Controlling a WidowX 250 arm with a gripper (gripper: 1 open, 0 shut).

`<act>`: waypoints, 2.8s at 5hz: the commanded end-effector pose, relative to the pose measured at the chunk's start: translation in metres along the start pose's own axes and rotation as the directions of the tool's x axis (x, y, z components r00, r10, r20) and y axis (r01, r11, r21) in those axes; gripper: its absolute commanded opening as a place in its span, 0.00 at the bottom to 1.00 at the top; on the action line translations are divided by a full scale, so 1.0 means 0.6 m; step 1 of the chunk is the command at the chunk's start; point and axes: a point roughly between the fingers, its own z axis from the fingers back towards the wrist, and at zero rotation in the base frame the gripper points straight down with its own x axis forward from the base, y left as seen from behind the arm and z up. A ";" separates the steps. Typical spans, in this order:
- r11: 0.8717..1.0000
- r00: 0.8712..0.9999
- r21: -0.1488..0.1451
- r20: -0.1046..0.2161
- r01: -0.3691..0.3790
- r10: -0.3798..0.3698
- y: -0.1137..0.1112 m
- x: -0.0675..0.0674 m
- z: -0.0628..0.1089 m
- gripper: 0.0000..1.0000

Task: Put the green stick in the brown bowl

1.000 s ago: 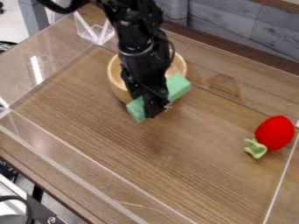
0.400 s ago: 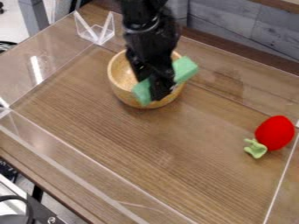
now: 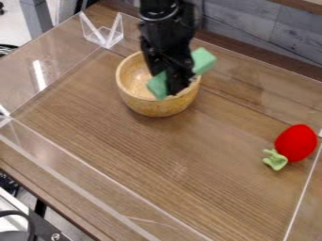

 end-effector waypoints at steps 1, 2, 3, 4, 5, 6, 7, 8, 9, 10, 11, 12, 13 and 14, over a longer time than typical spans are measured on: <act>0.999 0.999 0.039 0.050 -0.019 0.017 0.037 0.010 0.009 0.00; 0.999 0.997 0.026 0.063 0.039 -0.040 0.050 0.023 0.027 0.00; 0.995 0.993 0.008 0.069 0.100 -0.101 0.058 0.031 0.034 0.00; 0.994 0.991 0.001 0.072 0.113 -0.113 0.036 0.028 0.038 0.00; 0.993 0.990 -0.005 0.076 0.121 -0.120 0.011 0.025 0.046 0.00; 0.984 0.981 -0.021 0.075 0.180 -0.178 0.012 0.031 0.025 0.00; 0.971 0.970 -0.038 0.069 0.236 -0.233 0.019 0.030 0.001 0.00; 0.951 0.952 -0.057 0.067 0.304 -0.300 0.021 0.017 -0.030 0.00; 0.932 0.934 -0.073 0.064 0.356 -0.352 0.023 0.008 -0.057 0.00; 0.948 0.950 -0.066 0.053 0.311 -0.308 0.012 0.020 -0.051 1.00; 0.963 0.963 -0.043 0.044 0.266 -0.264 0.002 0.036 -0.036 1.00; 0.976 0.976 -0.020 0.044 0.216 -0.215 -0.005 0.052 -0.020 1.00; 0.974 0.974 -0.018 0.045 0.225 -0.224 0.002 0.052 -0.020 1.00; 0.971 0.971 -0.019 0.043 0.238 -0.237 0.007 0.052 -0.026 0.00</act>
